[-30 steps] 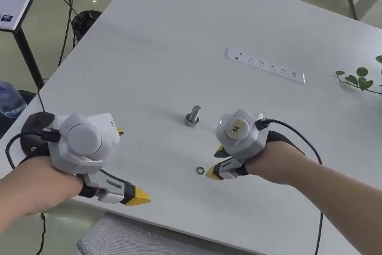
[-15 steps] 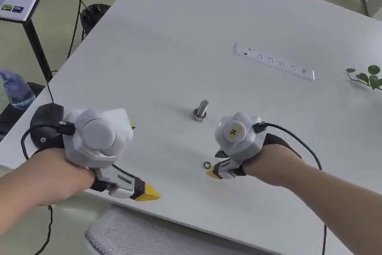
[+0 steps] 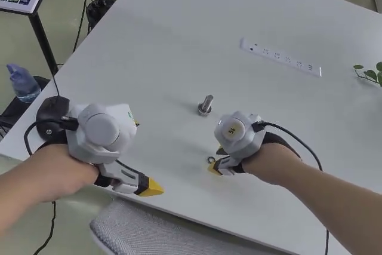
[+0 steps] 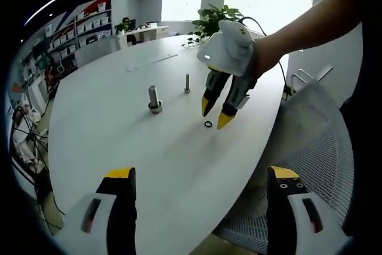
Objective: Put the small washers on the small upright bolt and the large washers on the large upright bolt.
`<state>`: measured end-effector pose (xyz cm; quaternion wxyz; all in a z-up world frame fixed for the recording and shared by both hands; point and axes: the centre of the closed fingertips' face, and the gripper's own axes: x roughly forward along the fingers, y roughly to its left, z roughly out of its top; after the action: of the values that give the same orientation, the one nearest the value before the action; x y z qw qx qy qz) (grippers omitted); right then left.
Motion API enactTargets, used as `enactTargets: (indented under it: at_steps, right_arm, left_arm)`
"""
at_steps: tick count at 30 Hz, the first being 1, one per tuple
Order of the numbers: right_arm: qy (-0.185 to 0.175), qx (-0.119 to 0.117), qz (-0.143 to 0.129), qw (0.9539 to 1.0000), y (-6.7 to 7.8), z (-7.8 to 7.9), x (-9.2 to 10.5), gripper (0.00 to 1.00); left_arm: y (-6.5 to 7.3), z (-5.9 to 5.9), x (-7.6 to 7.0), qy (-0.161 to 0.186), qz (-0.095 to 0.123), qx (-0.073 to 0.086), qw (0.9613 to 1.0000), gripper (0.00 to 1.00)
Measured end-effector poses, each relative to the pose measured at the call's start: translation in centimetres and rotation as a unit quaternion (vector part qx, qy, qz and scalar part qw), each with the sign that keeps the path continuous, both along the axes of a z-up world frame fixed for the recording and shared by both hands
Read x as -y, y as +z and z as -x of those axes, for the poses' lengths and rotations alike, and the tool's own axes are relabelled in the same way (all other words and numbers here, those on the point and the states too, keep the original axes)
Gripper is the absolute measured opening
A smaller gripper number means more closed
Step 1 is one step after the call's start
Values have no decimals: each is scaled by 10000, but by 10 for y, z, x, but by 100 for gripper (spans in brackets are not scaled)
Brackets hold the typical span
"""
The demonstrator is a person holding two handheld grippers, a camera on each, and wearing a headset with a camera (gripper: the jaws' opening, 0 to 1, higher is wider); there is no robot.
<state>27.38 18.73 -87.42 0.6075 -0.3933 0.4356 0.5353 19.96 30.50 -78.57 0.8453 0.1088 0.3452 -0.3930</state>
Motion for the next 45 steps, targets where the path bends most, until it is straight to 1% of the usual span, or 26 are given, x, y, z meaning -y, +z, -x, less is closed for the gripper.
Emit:
enactTargets:
  at_steps: [1, 4, 8, 11, 14, 18, 21, 25, 29, 31, 34, 38, 41, 45]
  right_arm:
    - [-6, -6, 8, 10000, -1, 0, 0, 30]
    - [30, 44, 45, 10000, -2, 1, 0, 30]
    - [54, 44, 68, 10000, -4, 4, 0, 29]
    - [37, 68, 44, 10000, -3, 3, -1, 28]
    - [0, -18, 27, 10000, -4, 3, -1, 27]
    - [5, -20, 38, 10000, -4, 2, -1, 26]
    - [66, -21, 76, 9999, -4, 2, 0, 25]
    - [2, -11, 99, 10000, -4, -1, -1, 22]
    - [-55, 7, 173, 9998, -5, -6, -1, 17]
    - [-51, 23, 222, 9997, -5, -8, -1, 15]
    - [-69, 9, 263, 9996, -4, -7, -1, 15]
    - [30, 26, 347, 9994, -4, -6, -1, 15]
    - [205, 47, 430, 9989, -5, -7, -2, 15]
    - [238, -17, 539, 9983, -5, -7, -2, 15]
  left_arm:
    - [1, 0, 0, 14, 12, 27, 10000, 91]
    - [0, 2, 0, 34, 16, -32, 10000, 89]
    - [-1, 5, -1, 12, 6, -15, 10000, 88]
    - [-3, 7, -3, 46, -6, -60, 10000, 88]
    - [-4, 9, -3, 35, -17, -80, 10000, 88]
    - [-2, 8, -2, 53, 8, -47, 10000, 88]
    - [-3, 8, -2, 71, 22, -57, 10000, 87]
    - [-4, 9, -3, 85, 16, -64, 9999, 87]
    - [-8, 11, -6, 93, -8, -122, 9999, 86]
    - [-9, 11, -8, 101, -22, -115, 9999, 86]
    - [-8, 11, -9, 142, -25, -123, 9998, 85]
    - [-9, 10, -10, 144, -42, -128, 9998, 84]
    - [-8, 9, -11, 150, -41, -129, 9998, 84]
    - [-9, 8, -11, 179, -26, -154, 9997, 83]
